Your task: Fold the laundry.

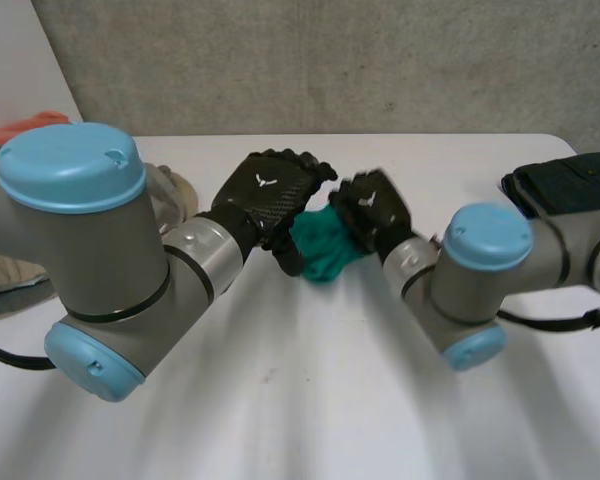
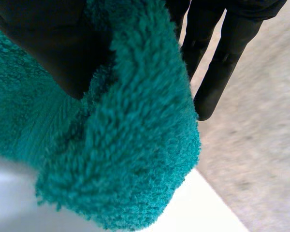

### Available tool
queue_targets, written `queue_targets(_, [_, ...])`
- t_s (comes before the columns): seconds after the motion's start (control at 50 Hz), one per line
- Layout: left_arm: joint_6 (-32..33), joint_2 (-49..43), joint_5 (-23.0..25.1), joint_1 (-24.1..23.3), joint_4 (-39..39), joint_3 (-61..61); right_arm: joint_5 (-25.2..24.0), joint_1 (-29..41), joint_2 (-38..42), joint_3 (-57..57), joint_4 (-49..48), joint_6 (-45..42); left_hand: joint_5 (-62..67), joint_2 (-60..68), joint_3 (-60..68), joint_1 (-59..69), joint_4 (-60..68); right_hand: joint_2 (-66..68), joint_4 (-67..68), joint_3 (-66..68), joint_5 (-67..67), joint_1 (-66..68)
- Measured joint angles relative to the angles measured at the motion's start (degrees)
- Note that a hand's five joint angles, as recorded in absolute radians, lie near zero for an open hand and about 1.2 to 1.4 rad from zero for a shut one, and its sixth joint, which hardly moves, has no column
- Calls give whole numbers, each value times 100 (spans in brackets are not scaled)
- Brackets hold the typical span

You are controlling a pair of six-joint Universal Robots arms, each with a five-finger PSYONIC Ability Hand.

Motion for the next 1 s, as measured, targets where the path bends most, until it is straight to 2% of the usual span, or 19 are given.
queue_targets(0.26, [-2, 171, -5, -59, 359, 138, -501, -1456, 106, -1442, -757, 119, -2, 0, 0, 0, 0, 0, 11, 13, 0, 0])
queue_targets(0.28, [-2, 192, -4, -74, 371, 153, -558, -1835, 266, -1845, -1002, 272, -2, 0, 0, 0, 0, 0, 17, 31, 2, 0])
queue_targets(0.44, [-2, 213, 1, -123, 370, 135, -1015, -3019, 1266, -3290, -1441, 1137, 1, 0, 0, 0, 0, 0, 21, 57, 78, 0])
queue_targets(0.56, [-2, 192, -5, -165, 362, 58, -1500, -3777, 2088, -3809, -1510, 1515, 2, 0, 0, 0, 0, 0, 22, 57, 78, 0])
queue_targets(0.68, [-2, 180, -8, -198, 363, -59, -2087, -4470, 2683, -3694, -1593, 1643, 2, 0, 0, 0, 0, 0, 22, 57, 80, 0])
queue_targets(0.76, [-2, 183, -8, -238, 365, -133, -2484, -4849, 2808, -3328, -1616, 1668, 2, 0, 0, 0, 0, 0, 23, 57, 121, 0])
queue_targets(0.86, [-2, 201, -6, -329, 365, -206, -3008, -5215, 2712, -2778, -1647, 1680, 2, 0, 0, 0, 0, 0, 27, 57, 166, 0])
queue_targets(0.92, [-2, 204, -6, -346, 365, -215, -3062, -5246, 2691, -2725, -1654, 1681, 2, 0, 0, 0, 0, 0, 27, 57, 165, 0])
queue_targets(0.94, [-2, 218, -2, -417, 365, -238, -3308, -5375, 2543, -2437, -1721, 1688, 2, 0, 0, 0, 0, 0, 27, 58, 165, 0])
queue_targets(1.0, [1, 242, 0, -463, 369, -245, -3396, -5420, 2377, -2217, -1802, 1696, 2, 0, 0, 0, 0, -185, -260, -172, 58, -49])
